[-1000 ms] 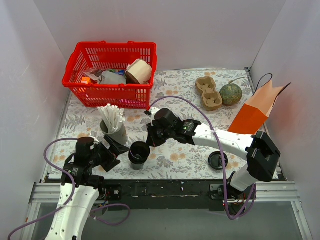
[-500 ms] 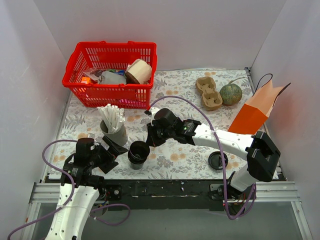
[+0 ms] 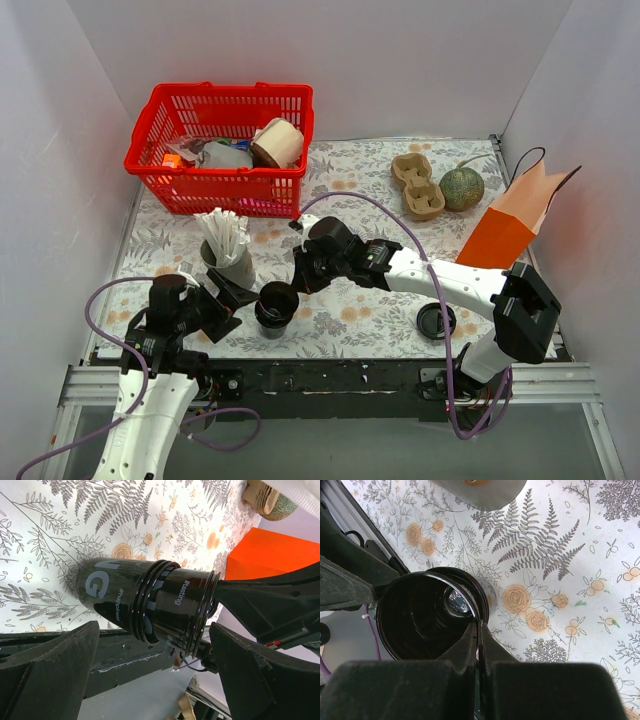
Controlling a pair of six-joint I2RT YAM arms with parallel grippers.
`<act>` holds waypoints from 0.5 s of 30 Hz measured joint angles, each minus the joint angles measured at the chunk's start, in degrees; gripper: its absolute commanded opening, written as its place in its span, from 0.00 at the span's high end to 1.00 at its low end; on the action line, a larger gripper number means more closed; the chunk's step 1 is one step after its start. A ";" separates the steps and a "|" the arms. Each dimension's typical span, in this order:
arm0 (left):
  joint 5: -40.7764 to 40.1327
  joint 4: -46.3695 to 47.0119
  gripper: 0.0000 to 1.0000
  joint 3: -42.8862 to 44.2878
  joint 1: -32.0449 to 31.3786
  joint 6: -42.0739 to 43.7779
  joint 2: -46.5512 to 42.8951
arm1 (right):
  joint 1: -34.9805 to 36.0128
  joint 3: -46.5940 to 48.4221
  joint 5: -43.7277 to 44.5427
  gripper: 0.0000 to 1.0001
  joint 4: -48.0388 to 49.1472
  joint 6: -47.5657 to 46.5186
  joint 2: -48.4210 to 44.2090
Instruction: Pack the takeout coffee
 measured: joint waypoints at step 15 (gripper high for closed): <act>0.90 -0.22 0.10 -0.81 0.00 0.87 -0.94 | 0.00 0.02 -0.46 0.99 0.63 0.00 0.02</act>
